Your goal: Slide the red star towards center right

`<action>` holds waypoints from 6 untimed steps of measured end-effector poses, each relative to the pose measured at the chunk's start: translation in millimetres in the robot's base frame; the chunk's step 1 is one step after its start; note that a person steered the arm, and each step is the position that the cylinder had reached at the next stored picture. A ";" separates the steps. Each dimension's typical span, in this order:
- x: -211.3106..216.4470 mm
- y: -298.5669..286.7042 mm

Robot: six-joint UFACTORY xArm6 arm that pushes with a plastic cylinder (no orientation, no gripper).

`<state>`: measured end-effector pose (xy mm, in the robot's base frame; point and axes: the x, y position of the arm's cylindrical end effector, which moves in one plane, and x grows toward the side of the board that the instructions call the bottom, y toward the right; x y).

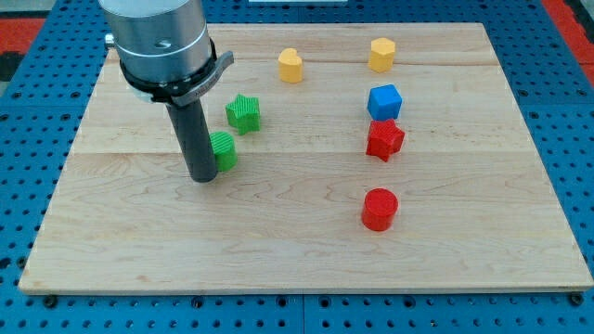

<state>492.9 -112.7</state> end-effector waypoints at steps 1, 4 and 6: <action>7.8 46.2; -70.6 191.4; -70.7 256.4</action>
